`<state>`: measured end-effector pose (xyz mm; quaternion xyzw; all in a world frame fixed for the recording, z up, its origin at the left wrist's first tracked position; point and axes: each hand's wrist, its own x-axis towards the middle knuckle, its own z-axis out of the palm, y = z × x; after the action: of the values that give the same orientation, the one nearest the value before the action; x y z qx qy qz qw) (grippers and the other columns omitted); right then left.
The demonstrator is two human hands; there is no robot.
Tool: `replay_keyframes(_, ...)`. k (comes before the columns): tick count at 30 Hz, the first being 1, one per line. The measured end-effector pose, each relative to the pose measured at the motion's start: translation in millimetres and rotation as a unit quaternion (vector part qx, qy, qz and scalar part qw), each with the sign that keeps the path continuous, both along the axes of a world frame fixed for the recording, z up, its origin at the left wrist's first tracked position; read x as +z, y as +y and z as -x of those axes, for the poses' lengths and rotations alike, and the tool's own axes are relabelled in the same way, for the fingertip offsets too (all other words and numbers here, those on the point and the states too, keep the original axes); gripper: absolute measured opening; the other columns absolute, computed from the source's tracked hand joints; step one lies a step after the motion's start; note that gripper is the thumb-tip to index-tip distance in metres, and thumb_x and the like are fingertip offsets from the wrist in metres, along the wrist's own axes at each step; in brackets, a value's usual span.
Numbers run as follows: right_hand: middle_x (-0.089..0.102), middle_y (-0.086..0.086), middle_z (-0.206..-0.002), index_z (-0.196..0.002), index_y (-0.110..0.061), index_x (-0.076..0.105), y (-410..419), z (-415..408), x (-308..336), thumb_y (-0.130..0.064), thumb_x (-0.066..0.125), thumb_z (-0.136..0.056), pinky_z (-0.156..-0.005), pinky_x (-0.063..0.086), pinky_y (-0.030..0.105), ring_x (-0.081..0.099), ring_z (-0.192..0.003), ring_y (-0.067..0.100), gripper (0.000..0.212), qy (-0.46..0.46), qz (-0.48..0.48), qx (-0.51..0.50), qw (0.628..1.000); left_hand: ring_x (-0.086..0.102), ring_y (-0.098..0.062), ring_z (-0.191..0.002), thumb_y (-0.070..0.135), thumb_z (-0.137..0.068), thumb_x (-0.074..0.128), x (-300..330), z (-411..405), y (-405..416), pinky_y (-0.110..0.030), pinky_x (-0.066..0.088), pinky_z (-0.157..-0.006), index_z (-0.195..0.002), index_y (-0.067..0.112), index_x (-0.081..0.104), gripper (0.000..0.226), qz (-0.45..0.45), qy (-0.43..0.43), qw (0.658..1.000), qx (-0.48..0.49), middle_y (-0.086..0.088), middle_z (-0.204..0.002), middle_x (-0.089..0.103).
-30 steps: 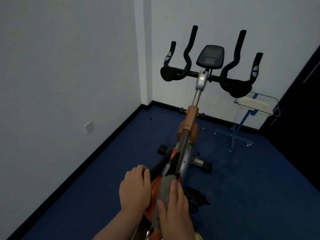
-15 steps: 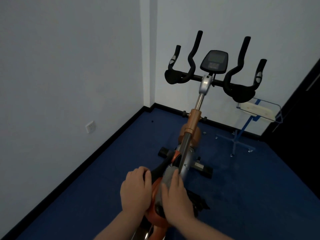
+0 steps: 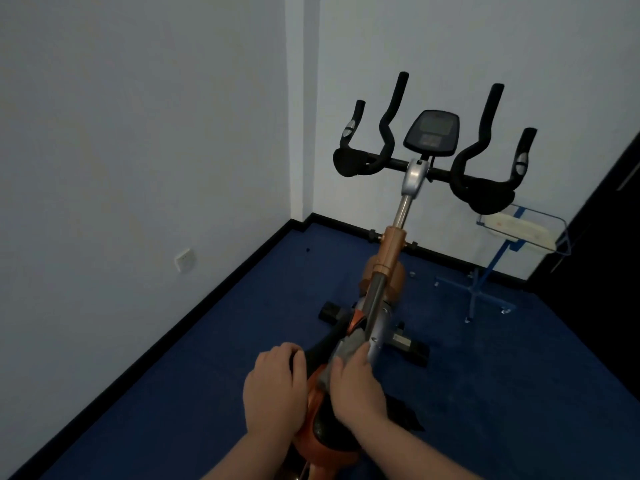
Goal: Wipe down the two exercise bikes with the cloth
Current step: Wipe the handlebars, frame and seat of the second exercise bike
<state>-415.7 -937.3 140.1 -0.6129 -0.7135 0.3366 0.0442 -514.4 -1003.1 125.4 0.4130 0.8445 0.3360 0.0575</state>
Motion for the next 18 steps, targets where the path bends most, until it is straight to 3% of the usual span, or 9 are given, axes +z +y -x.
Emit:
replay_keyframes(4,0.02,0.01,-0.159,-0.153,-0.009,-0.009,-7,-1,3,-0.045,0.022,-0.102,-0.105,0.039,0.044,0.044,-0.131,0.03,0.07,-0.023,-0.006,0.025,0.999,0.047,-0.002,-0.079,0.037,-0.097,0.038,-2,1,-1,-0.027,0.042,-0.066,-0.09,0.035,0.052,0.016,0.002,0.005,1.0,0.002,0.02,-0.079,0.05)
replay_keyframes(9,0.006,-0.003,-0.162,-0.152,-0.02,-0.016,-38,-20,-8,-0.053,0.023,-0.1,-0.117,0.019,0.045,0.029,-0.141,0.016,0.073,-0.084,-0.059,0.1,0.99,0.048,0.0,-0.078,0.039,-0.096,0.036,-2,0,0,-0.028,0.045,-0.066,-0.091,0.036,0.054,0.019,-0.007,0.001,1.0,0.004,0.02,-0.079,0.052)
replay_keyframes(11,0.014,0.003,-0.161,-0.152,-0.014,-0.014,-23,-13,-3,-0.05,0.022,-0.101,-0.114,0.024,0.043,0.034,-0.138,0.02,0.072,-0.071,-0.061,0.088,0.992,0.048,0.0,-0.076,0.038,-0.096,0.037,-2,0,1,-0.026,0.044,-0.064,-0.09,0.036,0.053,0.018,-0.01,0.002,1.0,0.003,0.02,-0.077,0.051)
replay_keyframes(14,0.02,0.014,-0.158,-0.151,-0.004,-0.013,0,0,7,-0.042,0.023,-0.103,-0.096,0.044,0.036,0.048,-0.126,0.028,0.071,-0.02,-0.015,0.044,0.999,0.048,-0.002,-0.076,0.037,-0.097,0.038,-2,0,1,-0.028,0.044,-0.063,-0.088,0.034,0.053,0.018,-0.008,0.005,1.0,-0.001,0.018,-0.076,0.051)
replay_keyframes(18,0.016,0.011,-0.159,-0.152,-0.007,-0.013,-17,-9,3,-0.045,0.024,-0.102,-0.099,0.042,0.032,0.043,-0.13,0.024,0.073,-0.014,-0.038,0.07,0.997,0.048,-0.003,-0.078,0.036,-0.097,0.038,-4,0,-1,-0.028,0.043,-0.065,-0.091,0.033,0.055,0.019,-0.015,0.004,1.0,0.003,0.018,-0.079,0.052)
